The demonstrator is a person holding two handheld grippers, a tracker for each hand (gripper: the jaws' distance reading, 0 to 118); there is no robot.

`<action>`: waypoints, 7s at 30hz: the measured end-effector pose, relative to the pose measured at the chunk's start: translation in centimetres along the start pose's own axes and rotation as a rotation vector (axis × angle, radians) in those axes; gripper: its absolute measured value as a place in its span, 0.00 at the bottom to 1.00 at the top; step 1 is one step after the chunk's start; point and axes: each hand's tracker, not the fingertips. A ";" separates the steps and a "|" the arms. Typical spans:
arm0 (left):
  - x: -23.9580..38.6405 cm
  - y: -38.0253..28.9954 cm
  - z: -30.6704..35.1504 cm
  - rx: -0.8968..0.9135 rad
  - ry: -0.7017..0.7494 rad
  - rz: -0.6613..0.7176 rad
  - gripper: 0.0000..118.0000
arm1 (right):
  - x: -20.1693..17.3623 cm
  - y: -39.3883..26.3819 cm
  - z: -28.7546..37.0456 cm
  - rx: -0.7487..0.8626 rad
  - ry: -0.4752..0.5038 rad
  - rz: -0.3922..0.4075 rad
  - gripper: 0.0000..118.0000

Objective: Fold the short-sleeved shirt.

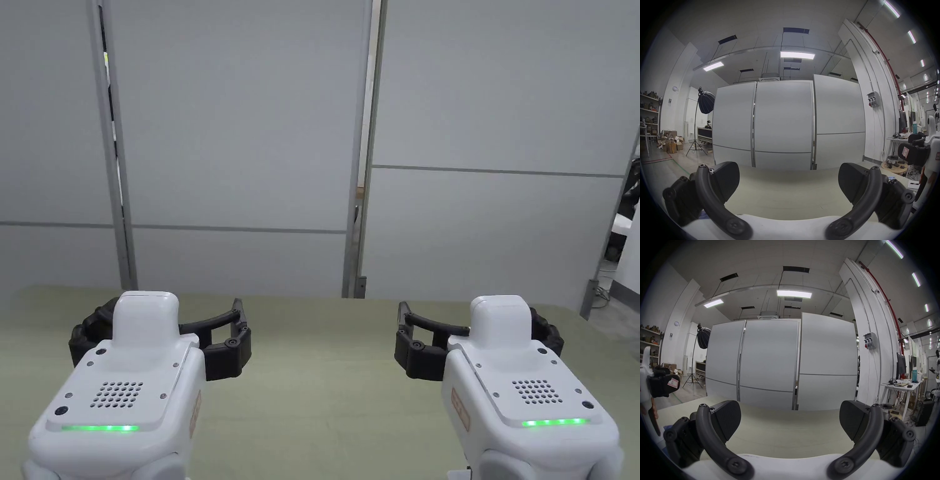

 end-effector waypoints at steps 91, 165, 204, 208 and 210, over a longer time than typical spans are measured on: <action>17.3 -17.2 -11.8 -0.775 -0.477 0.150 0.06 | 2.8 -4.9 0.9 -0.197 -0.048 -0.022 0.02; -17.3 -28.3 0.9 -1.109 0.407 0.567 0.03 | -7.8 -28.9 -24.4 -0.883 0.252 0.145 1.00; -1.6 -7.7 9.9 -0.188 0.112 0.113 0.03 | 5.0 -3.1 13.4 0.005 -0.214 -0.287 0.03; -1.7 -5.7 7.0 -0.157 0.088 0.141 0.03 | 6.8 -1.9 10.6 0.039 -0.181 -0.294 0.03; -2.0 -4.1 3.8 -0.132 0.070 0.151 0.03 | 8.0 -1.0 7.5 0.060 -0.120 -0.291 0.03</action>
